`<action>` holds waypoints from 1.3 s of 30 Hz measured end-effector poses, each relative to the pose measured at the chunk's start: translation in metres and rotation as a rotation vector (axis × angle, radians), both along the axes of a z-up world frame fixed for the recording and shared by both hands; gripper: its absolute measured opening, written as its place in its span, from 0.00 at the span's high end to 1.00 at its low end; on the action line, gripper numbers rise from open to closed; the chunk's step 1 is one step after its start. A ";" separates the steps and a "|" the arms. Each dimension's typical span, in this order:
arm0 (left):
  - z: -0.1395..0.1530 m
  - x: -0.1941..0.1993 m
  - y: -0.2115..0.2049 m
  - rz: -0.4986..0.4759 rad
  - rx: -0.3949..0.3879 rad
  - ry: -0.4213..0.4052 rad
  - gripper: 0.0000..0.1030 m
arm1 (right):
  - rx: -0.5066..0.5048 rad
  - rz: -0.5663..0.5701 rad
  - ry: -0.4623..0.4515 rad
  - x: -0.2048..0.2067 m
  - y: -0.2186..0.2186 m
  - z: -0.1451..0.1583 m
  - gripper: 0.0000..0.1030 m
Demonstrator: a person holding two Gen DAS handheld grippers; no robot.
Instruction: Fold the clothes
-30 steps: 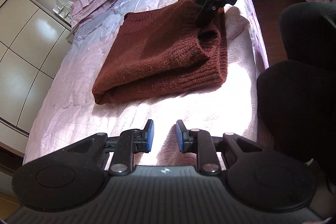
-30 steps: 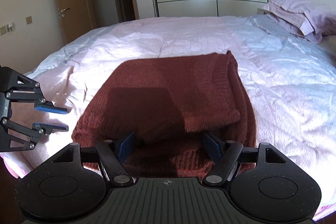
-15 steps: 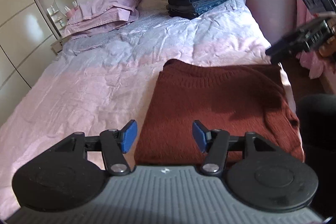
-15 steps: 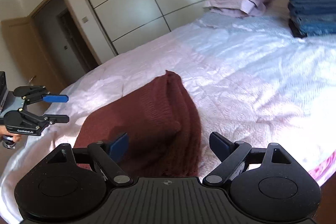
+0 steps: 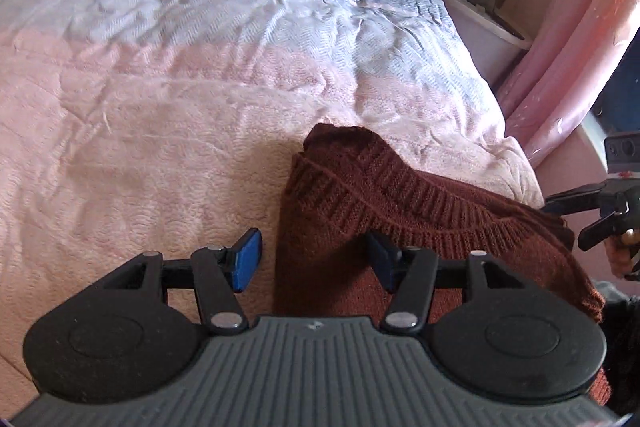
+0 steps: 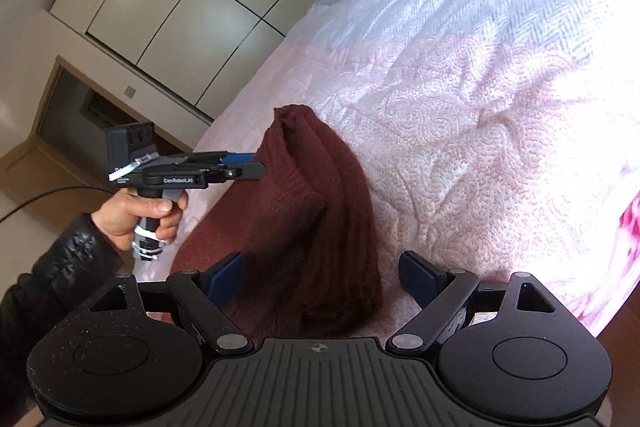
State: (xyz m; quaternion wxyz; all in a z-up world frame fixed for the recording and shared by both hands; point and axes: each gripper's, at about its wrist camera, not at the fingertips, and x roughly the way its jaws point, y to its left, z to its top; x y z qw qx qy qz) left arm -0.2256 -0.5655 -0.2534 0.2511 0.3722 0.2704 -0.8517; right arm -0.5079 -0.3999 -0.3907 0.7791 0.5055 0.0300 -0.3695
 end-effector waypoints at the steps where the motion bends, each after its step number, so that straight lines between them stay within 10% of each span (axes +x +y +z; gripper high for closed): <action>1: -0.001 0.000 0.000 -0.009 0.008 0.010 0.54 | -0.007 0.002 0.004 0.000 -0.003 0.002 0.16; 10: 0.010 -0.013 0.043 -0.029 -0.170 -0.035 0.80 | -0.385 0.221 0.329 0.062 -0.113 0.077 0.16; 15: 0.019 -0.019 0.069 -0.045 -0.287 -0.071 0.81 | -0.303 0.318 0.372 0.103 -0.179 0.060 0.20; 18: 0.016 -0.022 0.075 -0.044 -0.313 -0.086 0.81 | -0.276 0.345 0.388 0.110 -0.192 0.048 0.57; 21: 0.013 -0.020 0.071 -0.037 -0.299 -0.078 0.81 | -0.289 0.116 0.461 0.085 -0.194 0.054 0.76; 30: 0.009 -0.022 0.067 -0.010 -0.312 -0.069 0.77 | -0.332 0.374 0.432 0.107 -0.184 0.065 0.73; 33: 0.009 -0.021 0.071 -0.009 -0.328 -0.074 0.79 | -0.387 0.473 0.576 0.140 -0.178 0.058 0.73; 36: 0.009 -0.021 0.076 -0.007 -0.344 -0.078 0.80 | -0.448 0.411 0.732 0.145 -0.175 0.052 0.95; 39: 0.009 -0.020 0.079 -0.005 -0.354 -0.078 0.80 | -0.347 0.251 0.673 0.113 -0.191 0.046 0.97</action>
